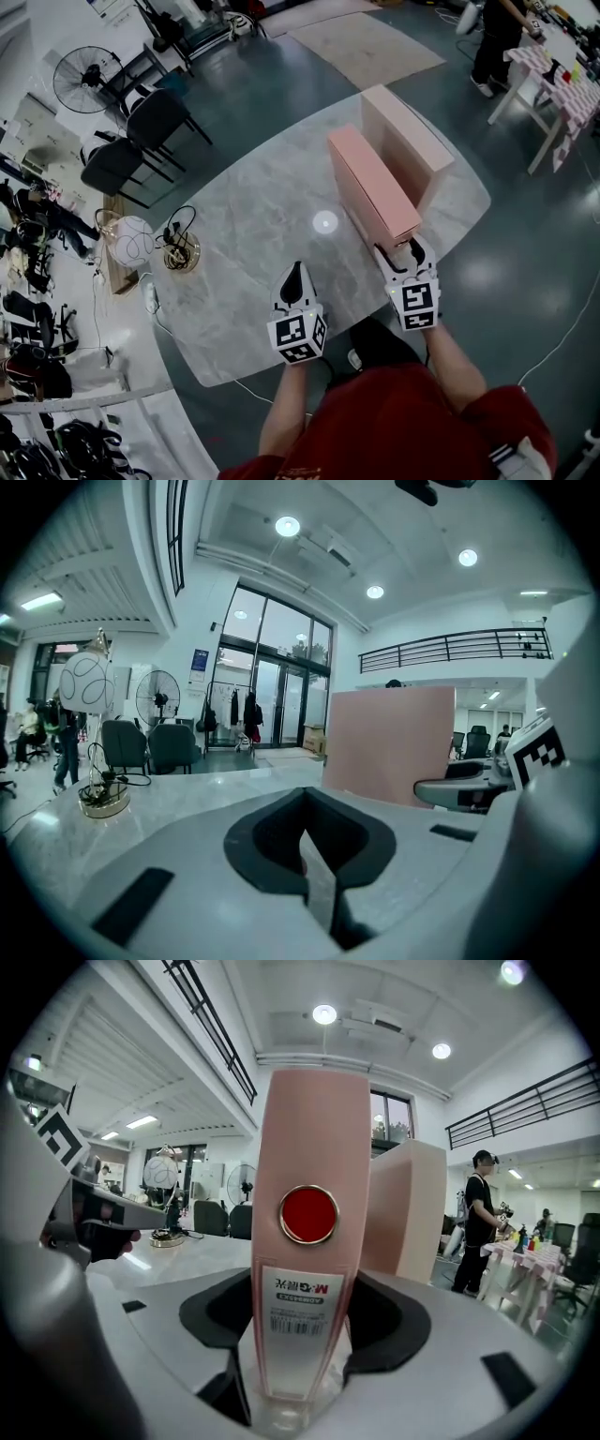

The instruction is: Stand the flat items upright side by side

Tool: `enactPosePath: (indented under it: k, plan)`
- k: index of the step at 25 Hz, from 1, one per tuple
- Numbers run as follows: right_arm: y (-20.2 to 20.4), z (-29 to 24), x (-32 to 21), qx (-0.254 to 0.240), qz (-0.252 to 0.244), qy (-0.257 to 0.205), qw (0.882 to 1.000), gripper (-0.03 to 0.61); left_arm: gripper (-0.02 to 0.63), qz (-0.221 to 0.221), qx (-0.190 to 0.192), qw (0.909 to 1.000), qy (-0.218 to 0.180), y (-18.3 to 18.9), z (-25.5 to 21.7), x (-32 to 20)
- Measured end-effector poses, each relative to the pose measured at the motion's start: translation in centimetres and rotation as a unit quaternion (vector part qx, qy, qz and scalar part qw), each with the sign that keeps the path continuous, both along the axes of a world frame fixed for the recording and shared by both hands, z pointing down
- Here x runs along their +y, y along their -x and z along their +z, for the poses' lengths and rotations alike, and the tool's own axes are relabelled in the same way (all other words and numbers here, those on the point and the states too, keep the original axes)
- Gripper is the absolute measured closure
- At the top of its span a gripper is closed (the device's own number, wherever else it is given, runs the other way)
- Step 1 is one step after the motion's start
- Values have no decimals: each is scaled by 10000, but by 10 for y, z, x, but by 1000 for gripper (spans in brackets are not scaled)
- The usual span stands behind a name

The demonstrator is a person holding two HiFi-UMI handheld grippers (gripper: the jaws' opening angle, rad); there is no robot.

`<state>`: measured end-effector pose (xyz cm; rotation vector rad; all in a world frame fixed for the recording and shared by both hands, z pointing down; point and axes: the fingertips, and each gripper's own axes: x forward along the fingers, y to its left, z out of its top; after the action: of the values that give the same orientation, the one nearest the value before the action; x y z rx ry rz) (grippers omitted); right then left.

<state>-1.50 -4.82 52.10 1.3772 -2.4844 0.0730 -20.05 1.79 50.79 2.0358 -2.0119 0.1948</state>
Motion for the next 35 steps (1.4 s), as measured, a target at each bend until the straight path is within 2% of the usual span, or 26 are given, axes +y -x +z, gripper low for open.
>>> enactPosePath:
  k: [9,15,29,35]
  plan:
    - [-2,4,-43,48,147,-130,9998,295,609,117,-134,9998,79,9,8,-16]
    - [-1,4,-57,92,185,-201,9996,293,609,253,-64,9996,83,4,13,-29]
    - [-4,3,-74,233,325,-116,9991,278,609,378,120,9991,126,-5,21,-30]
    - [-10,3,-69,372,547,-122,9977,267,609,369,175,9991,112,-6,21,-27]
